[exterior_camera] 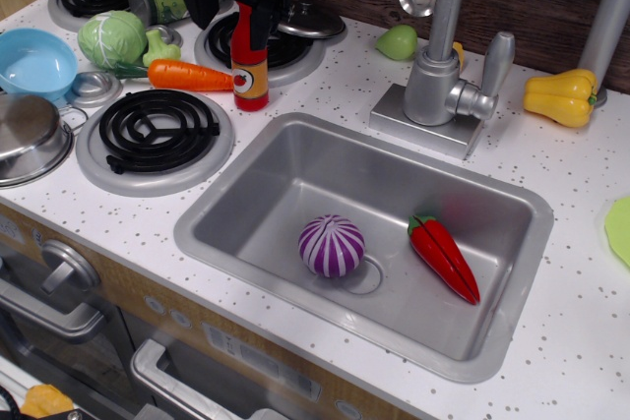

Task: Put red bottle in sink

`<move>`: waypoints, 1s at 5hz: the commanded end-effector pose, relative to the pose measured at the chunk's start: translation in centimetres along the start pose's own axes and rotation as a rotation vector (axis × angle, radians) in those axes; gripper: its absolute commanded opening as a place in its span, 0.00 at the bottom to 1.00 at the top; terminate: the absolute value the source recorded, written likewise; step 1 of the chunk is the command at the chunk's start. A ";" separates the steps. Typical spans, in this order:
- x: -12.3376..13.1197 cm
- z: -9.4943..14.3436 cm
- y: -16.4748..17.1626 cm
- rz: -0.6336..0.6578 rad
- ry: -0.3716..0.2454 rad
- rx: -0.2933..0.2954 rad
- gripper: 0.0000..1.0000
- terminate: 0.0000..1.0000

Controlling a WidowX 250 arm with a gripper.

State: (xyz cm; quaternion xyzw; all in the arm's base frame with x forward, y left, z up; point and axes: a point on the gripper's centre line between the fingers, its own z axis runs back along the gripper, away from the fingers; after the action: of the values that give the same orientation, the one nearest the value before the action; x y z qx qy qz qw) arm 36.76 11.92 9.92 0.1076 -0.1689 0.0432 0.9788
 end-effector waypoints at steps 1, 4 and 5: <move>1.6 0.6 1.0 -0.028 -0.104 0.032 1.00 0.00; 2.5 0.1 1.5 -0.180 -0.167 -0.016 1.00 0.00; 2.8 -0.1 1.7 -0.207 -0.168 -0.042 1.00 0.00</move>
State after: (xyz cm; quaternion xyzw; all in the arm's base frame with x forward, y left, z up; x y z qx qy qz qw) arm 38.85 13.17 9.28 0.0896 -0.2211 -0.0691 0.9687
